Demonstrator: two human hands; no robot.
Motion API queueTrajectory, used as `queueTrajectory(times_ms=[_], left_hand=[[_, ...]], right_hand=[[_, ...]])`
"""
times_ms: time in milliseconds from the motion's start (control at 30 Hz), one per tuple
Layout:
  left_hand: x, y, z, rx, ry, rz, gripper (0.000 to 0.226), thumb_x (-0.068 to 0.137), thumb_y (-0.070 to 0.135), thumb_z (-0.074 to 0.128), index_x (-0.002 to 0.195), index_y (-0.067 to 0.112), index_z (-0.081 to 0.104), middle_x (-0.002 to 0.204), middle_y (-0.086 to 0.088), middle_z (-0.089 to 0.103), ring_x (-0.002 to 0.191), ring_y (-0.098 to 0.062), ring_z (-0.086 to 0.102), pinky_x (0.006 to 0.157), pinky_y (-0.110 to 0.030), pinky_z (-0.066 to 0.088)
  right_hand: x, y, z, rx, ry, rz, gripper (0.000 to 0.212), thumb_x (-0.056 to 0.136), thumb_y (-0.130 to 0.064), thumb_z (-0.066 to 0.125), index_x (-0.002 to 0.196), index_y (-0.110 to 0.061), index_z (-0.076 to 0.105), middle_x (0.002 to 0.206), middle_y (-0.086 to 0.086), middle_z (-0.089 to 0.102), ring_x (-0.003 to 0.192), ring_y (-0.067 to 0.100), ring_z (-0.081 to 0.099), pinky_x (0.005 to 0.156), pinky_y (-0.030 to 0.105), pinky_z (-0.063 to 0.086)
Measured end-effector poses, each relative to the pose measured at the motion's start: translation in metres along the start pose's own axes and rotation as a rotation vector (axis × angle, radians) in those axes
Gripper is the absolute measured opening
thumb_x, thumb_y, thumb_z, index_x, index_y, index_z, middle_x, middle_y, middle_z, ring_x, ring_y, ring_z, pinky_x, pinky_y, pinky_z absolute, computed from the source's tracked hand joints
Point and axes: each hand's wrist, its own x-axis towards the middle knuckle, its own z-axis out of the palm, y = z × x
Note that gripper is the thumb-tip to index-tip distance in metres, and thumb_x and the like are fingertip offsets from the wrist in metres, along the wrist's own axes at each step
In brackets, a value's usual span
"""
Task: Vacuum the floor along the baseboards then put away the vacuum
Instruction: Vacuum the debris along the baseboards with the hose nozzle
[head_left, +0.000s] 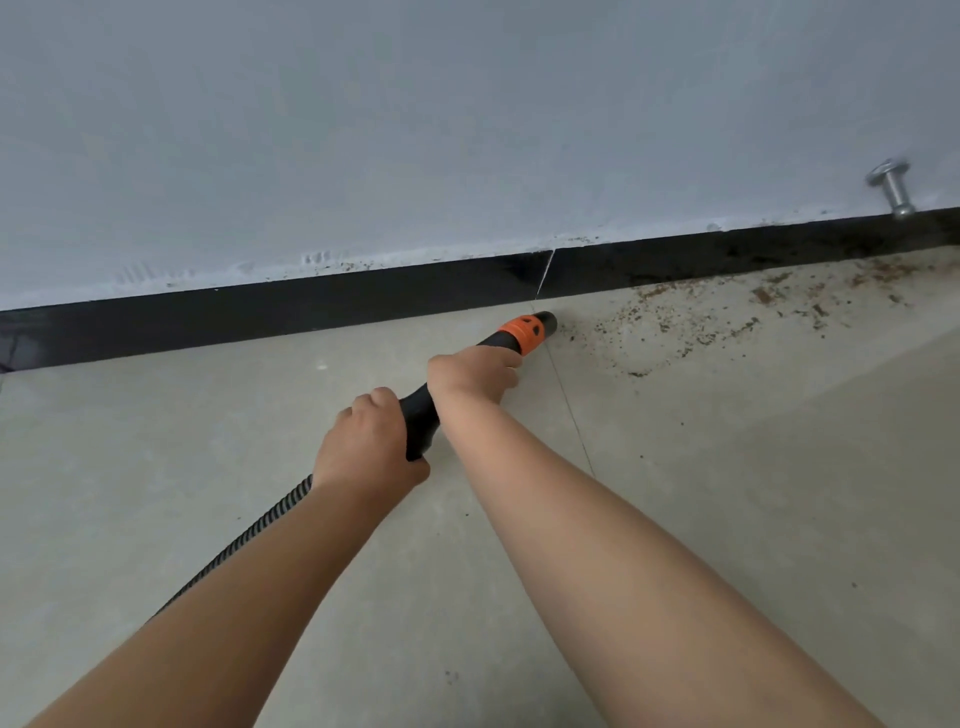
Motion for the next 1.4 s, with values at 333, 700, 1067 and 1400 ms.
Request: queueTrajectory(times_ms=[333, 700, 1067, 1400], left_hand=[[-0.017, -0.034, -0.011, -0.017, -0.005, -0.049, 0.038, 0.076, 0.024, 0.065, 0.102, 0.006, 0.044, 0.092, -0.005, 0.047, 0.079, -0.022, 0.045, 0.064, -0.029, 0.035], [-0.003, 0.003, 0.005, 0.054, -0.019, 0.024, 0.040, 0.081, 0.024, 0.061, 0.110, 0.007, 0.040, 0.115, -0.008, 0.050, 0.104, -0.024, 0.050, 0.069, -0.028, 0.037], [-0.015, -0.012, 0.003, 0.089, 0.079, 0.055, 0.032, 0.083, 0.028, 0.059, 0.096, 0.011, 0.035, 0.108, -0.008, 0.053, 0.096, -0.024, 0.049, 0.063, -0.029, 0.033], [-0.008, 0.001, -0.001, 0.085, 0.011, 0.045, 0.036, 0.081, 0.023, 0.060, 0.105, 0.007, 0.038, 0.113, -0.010, 0.050, 0.104, -0.026, 0.048, 0.066, -0.029, 0.035]], right_hand=[[-0.024, 0.015, 0.018, 0.019, -0.080, -0.018, 0.077, 0.091, -0.015, 0.056, 0.145, 0.000, 0.002, 0.139, 0.017, 0.027, 0.111, 0.032, 0.054, 0.084, 0.034, 0.048], [0.010, 0.005, -0.006, 0.000, 0.050, 0.027, 0.073, 0.089, -0.012, 0.058, 0.143, 0.000, 0.011, 0.139, 0.019, 0.030, 0.113, 0.034, 0.051, 0.088, 0.038, 0.049], [-0.005, 0.016, -0.005, 0.058, -0.017, -0.009, 0.075, 0.090, -0.015, 0.057, 0.144, 0.000, 0.007, 0.139, 0.019, 0.029, 0.112, 0.035, 0.053, 0.086, 0.037, 0.049], [0.002, 0.003, -0.009, 0.062, -0.004, 0.011, 0.075, 0.090, -0.014, 0.057, 0.145, -0.001, 0.007, 0.139, 0.019, 0.030, 0.114, 0.035, 0.051, 0.090, 0.041, 0.051]])
